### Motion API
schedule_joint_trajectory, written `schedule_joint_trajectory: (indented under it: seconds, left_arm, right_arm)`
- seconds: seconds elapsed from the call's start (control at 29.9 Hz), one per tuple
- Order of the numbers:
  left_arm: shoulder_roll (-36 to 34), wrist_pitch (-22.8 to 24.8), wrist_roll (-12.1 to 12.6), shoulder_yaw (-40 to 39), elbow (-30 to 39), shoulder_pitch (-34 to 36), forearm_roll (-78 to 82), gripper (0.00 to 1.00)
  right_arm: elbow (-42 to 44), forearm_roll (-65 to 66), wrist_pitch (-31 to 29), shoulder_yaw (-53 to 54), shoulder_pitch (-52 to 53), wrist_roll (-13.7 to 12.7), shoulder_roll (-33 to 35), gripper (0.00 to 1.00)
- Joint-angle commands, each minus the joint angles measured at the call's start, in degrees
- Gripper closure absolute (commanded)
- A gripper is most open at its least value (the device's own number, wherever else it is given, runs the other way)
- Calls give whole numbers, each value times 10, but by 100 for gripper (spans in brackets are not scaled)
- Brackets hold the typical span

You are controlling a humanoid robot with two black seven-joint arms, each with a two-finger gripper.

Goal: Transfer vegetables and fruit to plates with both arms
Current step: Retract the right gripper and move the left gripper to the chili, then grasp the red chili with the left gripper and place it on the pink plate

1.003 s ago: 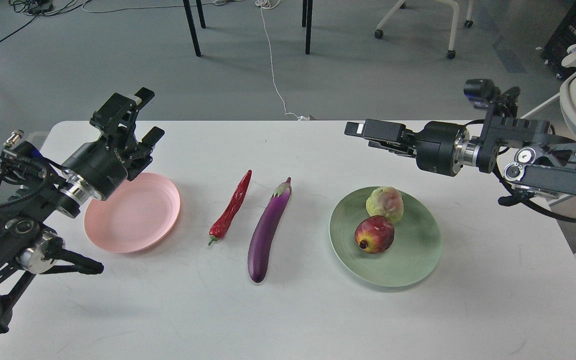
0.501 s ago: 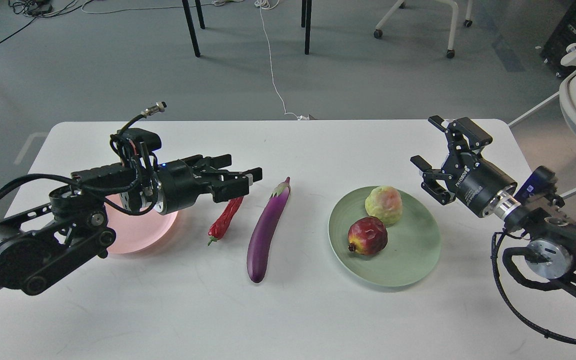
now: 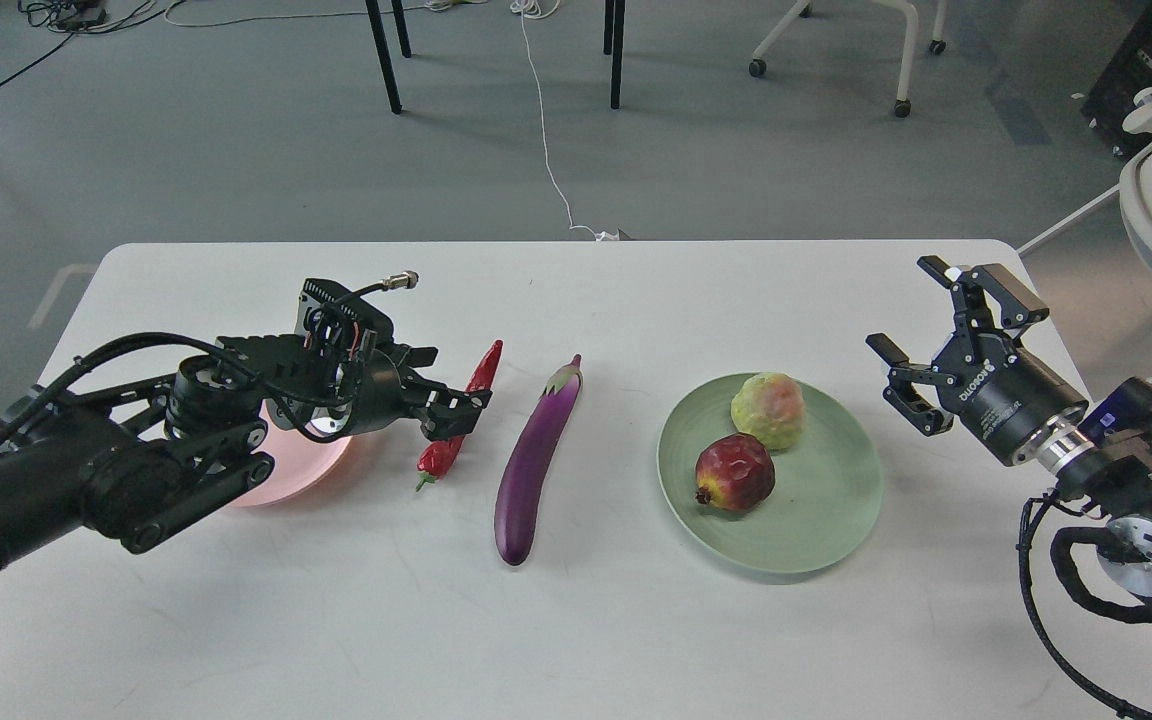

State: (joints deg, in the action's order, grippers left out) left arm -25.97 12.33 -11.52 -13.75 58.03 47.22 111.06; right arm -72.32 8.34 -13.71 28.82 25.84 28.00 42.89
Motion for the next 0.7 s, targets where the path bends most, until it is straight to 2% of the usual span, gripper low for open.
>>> schedule_joint_trajectory:
  seconds: [0.0,0.37,0.5,0.6,0.67]
  left_arm:
    - [14,0,23,7,-14,-1,0,19]
    - [21,1,27,13,-26,-12,3,25]
    - [21,1,26,20,-26,-12,4,30]
    - [21,2,24,20,-26,-13,4,37]
    - [21,2,23,20,-26,-14,4,46]
  right_arm:
    - [0,0,0,0,0,0,0,6]
    - [0,0,0,4,0,0,1,6]
    - [1,0,0,4,0,0,1,6]
    - [1,0,0,4,0,0,1,6]
    - [1,0,0,4,0,0,1,6]
